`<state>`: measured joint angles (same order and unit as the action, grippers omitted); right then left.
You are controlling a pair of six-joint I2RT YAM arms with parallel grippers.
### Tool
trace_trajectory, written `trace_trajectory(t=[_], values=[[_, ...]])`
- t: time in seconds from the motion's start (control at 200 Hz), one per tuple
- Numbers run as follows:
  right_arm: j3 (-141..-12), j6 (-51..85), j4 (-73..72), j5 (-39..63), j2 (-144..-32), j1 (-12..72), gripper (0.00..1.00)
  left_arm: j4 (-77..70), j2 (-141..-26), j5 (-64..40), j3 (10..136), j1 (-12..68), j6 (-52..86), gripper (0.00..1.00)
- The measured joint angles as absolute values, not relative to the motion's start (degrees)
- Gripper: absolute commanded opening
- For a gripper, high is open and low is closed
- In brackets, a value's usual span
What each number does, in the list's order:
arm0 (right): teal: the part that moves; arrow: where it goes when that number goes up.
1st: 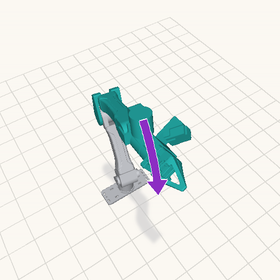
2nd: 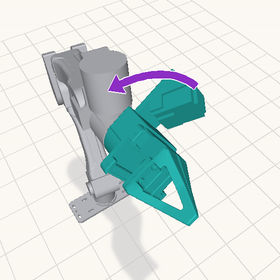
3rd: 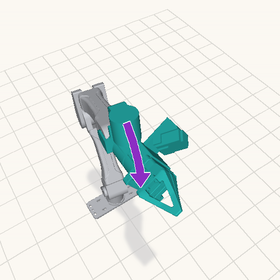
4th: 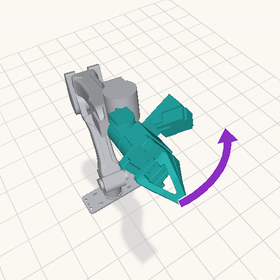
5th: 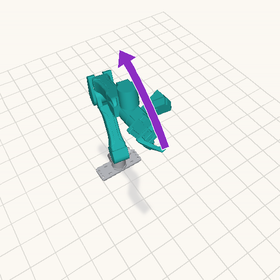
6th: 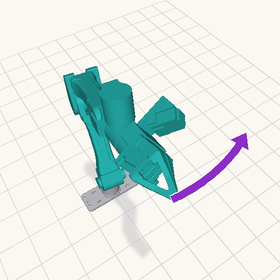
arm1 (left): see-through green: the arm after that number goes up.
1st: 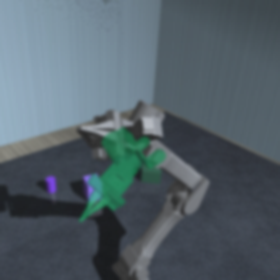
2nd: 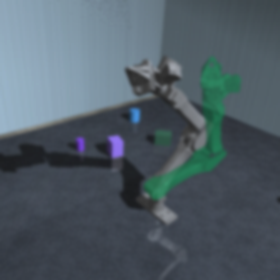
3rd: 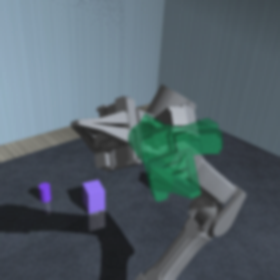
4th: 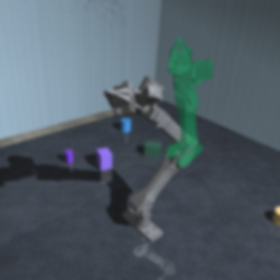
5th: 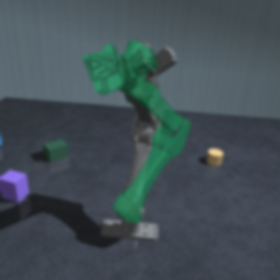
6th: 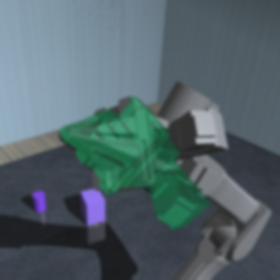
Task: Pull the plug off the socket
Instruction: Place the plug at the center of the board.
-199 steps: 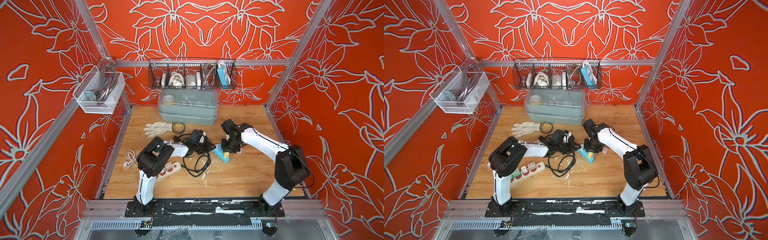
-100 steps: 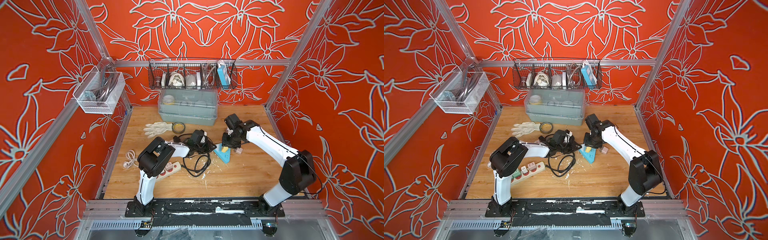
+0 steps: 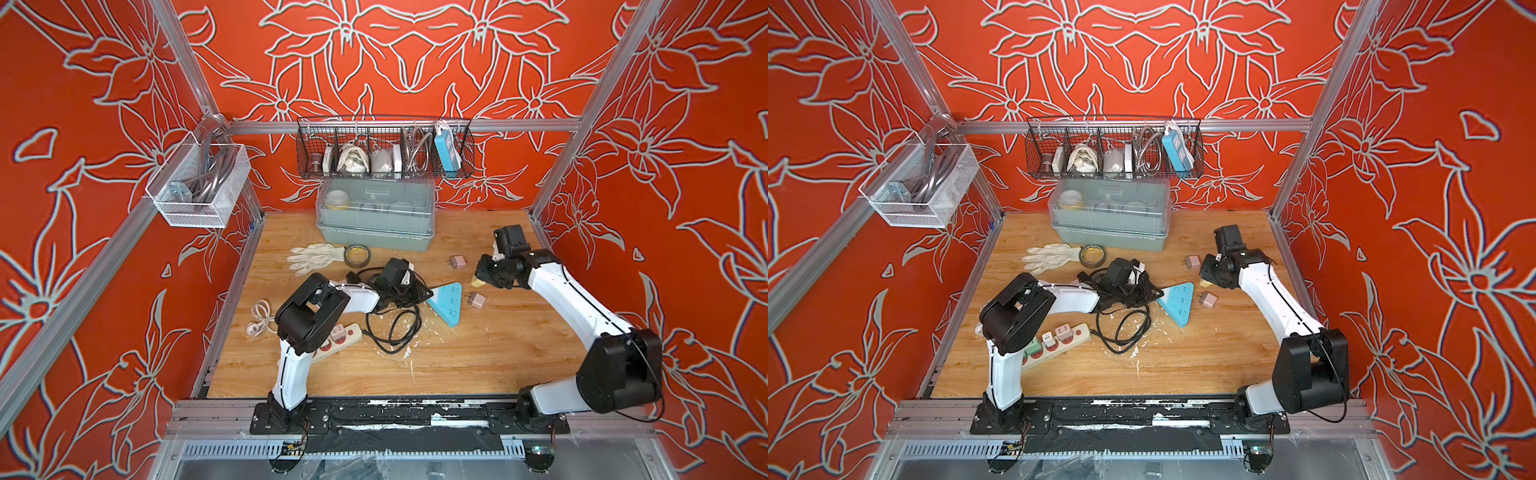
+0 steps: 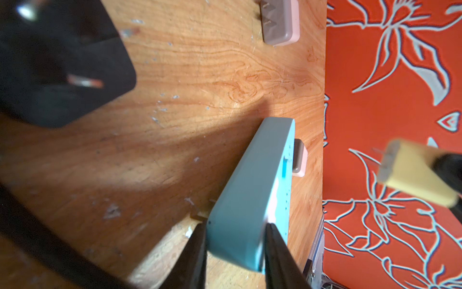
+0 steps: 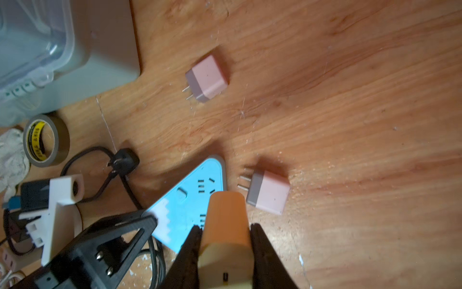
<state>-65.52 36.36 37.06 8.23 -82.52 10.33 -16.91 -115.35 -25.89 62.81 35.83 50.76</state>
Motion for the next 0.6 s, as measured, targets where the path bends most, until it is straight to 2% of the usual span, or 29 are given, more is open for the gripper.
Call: trace_trajectory(t=[0.105,0.3,0.415,0.601], values=[[-64.8,35.2,32.1,12.1,-84.9,6.3,0.0,-13.4,-115.4,-26.5,64.7,35.7,50.7,0.32],[-64.8,33.6,24.9,18.4,-93.5,1.1,0.1,-4.0,-115.3,-26.1,69.5,35.7,49.4,0.54],[-64.8,33.3,23.1,20.6,-97.9,-0.7,0.14,2.7,-115.3,-25.3,72.8,35.7,47.8,0.63],[-64.8,32.9,21.7,21.6,-99.5,-2.0,0.31,8.0,-114.7,-25.1,76.0,35.6,46.0,0.76]])
